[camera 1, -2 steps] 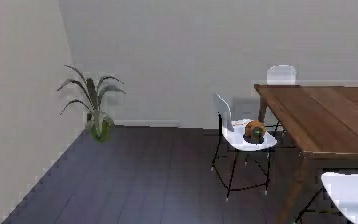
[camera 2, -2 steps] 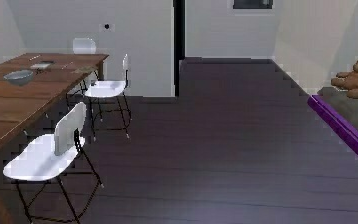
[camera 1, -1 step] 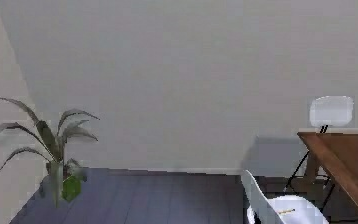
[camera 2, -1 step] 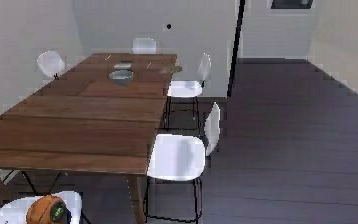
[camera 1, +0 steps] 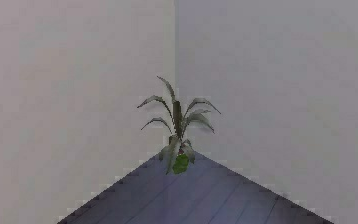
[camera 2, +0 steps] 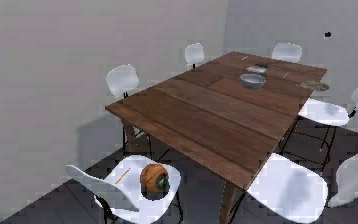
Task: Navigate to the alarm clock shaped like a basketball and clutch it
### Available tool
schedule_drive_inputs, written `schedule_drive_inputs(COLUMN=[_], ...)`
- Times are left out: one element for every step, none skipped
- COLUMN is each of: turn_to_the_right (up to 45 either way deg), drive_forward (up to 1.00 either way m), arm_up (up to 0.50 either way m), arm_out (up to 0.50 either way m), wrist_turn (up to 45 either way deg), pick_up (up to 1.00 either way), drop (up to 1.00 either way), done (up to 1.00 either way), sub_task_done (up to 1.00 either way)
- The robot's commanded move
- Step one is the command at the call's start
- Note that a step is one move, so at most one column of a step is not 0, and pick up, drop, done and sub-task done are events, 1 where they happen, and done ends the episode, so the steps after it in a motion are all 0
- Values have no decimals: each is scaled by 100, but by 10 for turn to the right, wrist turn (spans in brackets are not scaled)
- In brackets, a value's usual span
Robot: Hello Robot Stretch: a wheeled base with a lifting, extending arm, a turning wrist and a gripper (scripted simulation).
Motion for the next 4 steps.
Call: schedule_drive_inputs(turn_to_the_right=[0, 0, 0, 0], drive_forward=[0, 0, 0, 0], arm_up=[50, 14, 0, 0], arm_out=[0, 0, 36, 0], wrist_turn=[0, 0, 0, 450], pick_up=[0, 0, 0, 0], drop=[0, 0, 0, 0], done=[0, 0, 0, 0], sub_task_done=[0, 0, 0, 0])
